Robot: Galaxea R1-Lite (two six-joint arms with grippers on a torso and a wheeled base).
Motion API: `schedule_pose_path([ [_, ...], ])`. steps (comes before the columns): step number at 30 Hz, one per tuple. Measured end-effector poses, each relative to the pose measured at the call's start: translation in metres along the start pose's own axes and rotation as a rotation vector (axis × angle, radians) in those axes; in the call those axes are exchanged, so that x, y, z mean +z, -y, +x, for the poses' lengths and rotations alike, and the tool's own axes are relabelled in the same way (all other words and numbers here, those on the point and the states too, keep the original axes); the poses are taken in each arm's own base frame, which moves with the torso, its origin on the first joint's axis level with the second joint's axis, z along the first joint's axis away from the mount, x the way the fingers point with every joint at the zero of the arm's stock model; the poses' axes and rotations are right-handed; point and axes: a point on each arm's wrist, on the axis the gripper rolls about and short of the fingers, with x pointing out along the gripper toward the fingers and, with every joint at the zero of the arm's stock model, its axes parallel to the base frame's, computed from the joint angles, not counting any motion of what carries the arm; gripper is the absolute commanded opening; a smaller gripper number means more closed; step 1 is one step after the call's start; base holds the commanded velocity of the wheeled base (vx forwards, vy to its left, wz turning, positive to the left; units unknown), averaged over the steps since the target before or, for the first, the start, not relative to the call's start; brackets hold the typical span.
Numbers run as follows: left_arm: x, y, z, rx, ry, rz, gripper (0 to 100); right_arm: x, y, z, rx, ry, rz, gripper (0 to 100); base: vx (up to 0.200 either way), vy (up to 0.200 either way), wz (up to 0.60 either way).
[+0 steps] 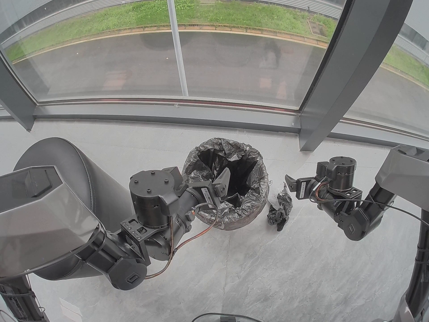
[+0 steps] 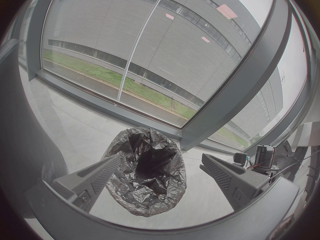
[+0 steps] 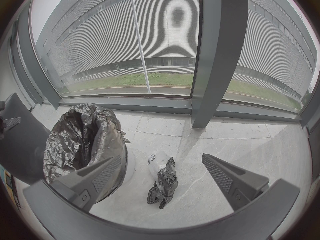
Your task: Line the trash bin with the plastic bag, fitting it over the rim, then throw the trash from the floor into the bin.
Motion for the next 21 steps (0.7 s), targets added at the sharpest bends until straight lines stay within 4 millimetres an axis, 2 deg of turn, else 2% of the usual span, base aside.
schedule_pose_path([
  [14, 0.005, -0.017, -0.007, 0.026, 0.028, -0.028, 100, -0.029, 0.004, 0.072, -0.041, -0.019, -0.007, 100, 0.000, 0.000, 0.00],
  [21, 0.002, -0.020, -0.009, -0.010, 0.007, -0.015, 100, -0.043, 0.007, 0.088, -0.061, -0.042, -0.011, 100, 0.000, 0.000, 0.00],
])
